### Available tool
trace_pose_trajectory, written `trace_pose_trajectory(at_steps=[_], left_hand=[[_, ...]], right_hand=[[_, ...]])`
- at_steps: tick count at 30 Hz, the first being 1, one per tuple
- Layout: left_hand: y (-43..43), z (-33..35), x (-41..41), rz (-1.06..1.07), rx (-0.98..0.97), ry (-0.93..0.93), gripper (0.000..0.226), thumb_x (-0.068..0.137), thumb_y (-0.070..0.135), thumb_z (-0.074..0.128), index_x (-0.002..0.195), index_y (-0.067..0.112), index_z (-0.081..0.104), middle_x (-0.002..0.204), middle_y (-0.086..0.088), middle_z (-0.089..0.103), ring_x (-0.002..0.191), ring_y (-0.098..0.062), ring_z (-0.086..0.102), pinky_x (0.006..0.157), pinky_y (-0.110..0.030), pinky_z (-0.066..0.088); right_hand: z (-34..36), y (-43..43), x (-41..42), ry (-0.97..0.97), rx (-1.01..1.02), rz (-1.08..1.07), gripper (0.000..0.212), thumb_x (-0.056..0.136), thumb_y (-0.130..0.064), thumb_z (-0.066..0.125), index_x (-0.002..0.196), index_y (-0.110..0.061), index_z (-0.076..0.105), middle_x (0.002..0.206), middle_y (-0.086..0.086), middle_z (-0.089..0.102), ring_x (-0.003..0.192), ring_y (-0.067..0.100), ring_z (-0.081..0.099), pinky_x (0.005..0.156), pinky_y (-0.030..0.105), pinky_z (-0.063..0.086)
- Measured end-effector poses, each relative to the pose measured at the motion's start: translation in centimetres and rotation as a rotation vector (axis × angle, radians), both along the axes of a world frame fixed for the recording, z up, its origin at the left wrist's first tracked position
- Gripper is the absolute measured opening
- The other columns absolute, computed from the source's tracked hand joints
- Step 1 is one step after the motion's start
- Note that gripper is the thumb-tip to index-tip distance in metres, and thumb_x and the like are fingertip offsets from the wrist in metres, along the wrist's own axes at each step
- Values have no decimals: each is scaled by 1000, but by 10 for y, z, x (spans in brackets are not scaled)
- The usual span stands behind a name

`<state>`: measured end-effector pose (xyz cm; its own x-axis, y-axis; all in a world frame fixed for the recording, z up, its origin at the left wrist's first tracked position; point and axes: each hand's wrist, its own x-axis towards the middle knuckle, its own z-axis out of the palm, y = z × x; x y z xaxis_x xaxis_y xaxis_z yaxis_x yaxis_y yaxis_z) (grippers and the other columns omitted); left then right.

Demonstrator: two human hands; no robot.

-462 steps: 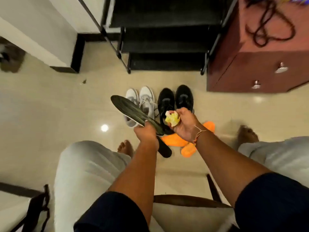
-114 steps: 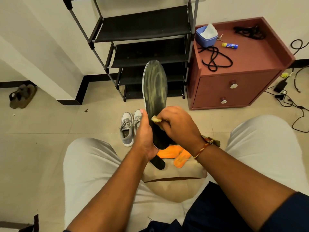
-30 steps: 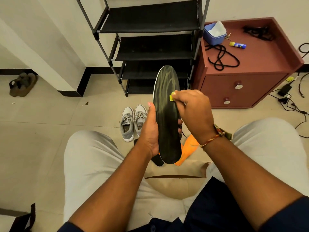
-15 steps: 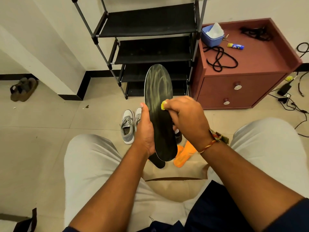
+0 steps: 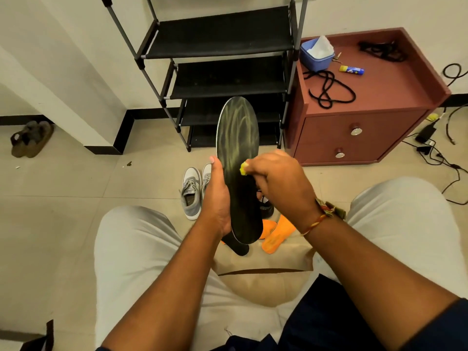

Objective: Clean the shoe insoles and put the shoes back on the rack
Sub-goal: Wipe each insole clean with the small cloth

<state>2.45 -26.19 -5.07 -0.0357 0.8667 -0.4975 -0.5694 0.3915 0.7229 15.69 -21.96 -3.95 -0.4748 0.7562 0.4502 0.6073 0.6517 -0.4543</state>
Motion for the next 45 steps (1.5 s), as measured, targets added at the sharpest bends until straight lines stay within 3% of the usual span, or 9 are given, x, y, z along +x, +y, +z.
trace_pose_trajectory(at_steps=[3,7,13,17,22,24,28,36,45], left_hand=[[-3,0,7,-147,-35,-44,93,91,82,16,96,18,83,95,-15,64,79,-22,56,71,-34,48],[-4,-5,10,-162,-43,-70,91,91,83,18,102,19,81,97,-15,64,81,-22,57,72,-35,46],[-4,-2,2,-24,0,-101,90,93,80,20,117,14,77,129,-15,68,120,-28,66,109,-44,45],[-6,-2,8,-126,-41,-128,95,88,86,19,112,15,78,105,-18,67,84,-26,65,82,-39,48],[-3,-8,13,-193,-58,-119,100,90,84,17,128,6,67,104,-17,66,78,-21,57,70,-35,43],[-2,-7,12,-178,-46,-127,99,89,85,18,123,7,68,97,-18,64,78,-24,59,73,-37,45],[-3,-4,6,-66,-17,-117,92,90,83,22,124,12,71,127,-21,68,114,-32,68,103,-47,51],[-5,-3,12,-223,-16,-153,104,85,88,16,113,5,73,88,-16,57,74,-22,52,67,-34,39],[-5,1,4,-41,13,-74,93,90,82,18,121,12,71,127,-22,67,118,-32,66,105,-46,49]], right_hand=[[4,17,14,83,40,-167,14,85,-8,67,93,-12,77,92,3,75,88,28,67,80,37,53],[3,12,13,119,14,-173,12,89,-11,68,95,-11,78,92,4,75,89,26,68,81,42,56],[5,-29,-19,123,-97,107,17,88,-8,65,96,-15,78,95,0,75,91,20,69,86,39,55],[4,3,-4,95,-4,-79,15,88,-7,64,96,-9,77,94,8,74,89,29,68,80,44,56],[9,21,20,228,-33,-249,13,88,-7,68,95,-10,78,91,5,74,86,19,69,80,35,56],[8,4,6,230,-71,-144,11,89,-8,69,95,-10,78,92,4,74,86,16,69,80,32,56],[5,-24,-15,186,-121,70,12,89,-10,70,97,-14,78,95,-1,75,91,14,68,86,33,54],[2,21,14,197,-39,-257,15,89,-10,64,96,-11,77,93,5,73,88,26,67,78,46,56],[-1,-23,-18,196,-114,101,14,90,-10,67,98,-15,77,97,-2,74,93,16,67,86,35,53]])
